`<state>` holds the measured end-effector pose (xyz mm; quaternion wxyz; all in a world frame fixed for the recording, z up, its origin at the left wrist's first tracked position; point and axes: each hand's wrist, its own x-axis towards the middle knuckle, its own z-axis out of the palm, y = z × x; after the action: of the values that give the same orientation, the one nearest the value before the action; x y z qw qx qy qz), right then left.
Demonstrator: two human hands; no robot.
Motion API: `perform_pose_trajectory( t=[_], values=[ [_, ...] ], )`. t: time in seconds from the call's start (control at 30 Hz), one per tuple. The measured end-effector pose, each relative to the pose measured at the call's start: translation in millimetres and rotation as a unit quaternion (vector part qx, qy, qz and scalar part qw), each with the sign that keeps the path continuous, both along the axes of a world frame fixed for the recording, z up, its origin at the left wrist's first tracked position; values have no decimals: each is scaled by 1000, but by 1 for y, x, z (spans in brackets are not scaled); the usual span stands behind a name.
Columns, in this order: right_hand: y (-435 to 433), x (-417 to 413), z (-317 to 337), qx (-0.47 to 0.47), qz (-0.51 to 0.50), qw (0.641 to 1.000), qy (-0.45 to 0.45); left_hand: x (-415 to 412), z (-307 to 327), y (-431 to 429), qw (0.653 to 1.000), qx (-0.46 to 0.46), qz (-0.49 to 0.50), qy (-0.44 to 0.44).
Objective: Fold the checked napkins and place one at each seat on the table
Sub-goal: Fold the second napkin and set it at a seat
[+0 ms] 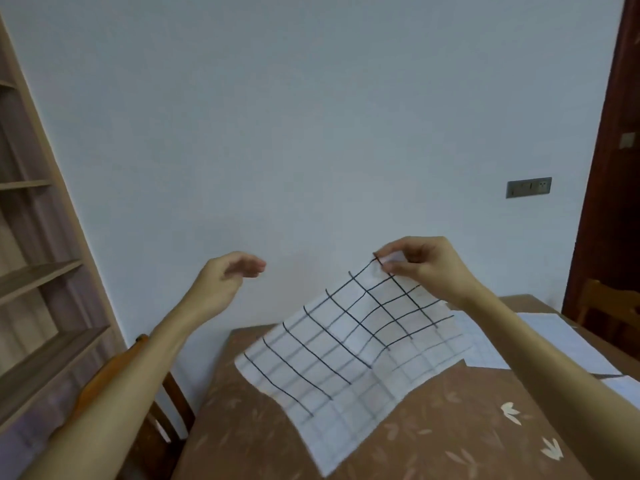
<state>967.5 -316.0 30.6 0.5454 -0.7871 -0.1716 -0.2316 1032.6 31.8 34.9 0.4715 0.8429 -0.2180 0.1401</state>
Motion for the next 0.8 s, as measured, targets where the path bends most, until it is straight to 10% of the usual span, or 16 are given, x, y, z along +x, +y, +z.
perform_pose_trajectory(
  t=[0.4,0.8],
  values=[
    [49,3,10,-150,1,987,-65,-21,-24,-116,996,-9,-92,-3],
    [4,3,-25,-88,-62,986,125,-14,-10,-77,977,-198,-63,40]
  ],
)
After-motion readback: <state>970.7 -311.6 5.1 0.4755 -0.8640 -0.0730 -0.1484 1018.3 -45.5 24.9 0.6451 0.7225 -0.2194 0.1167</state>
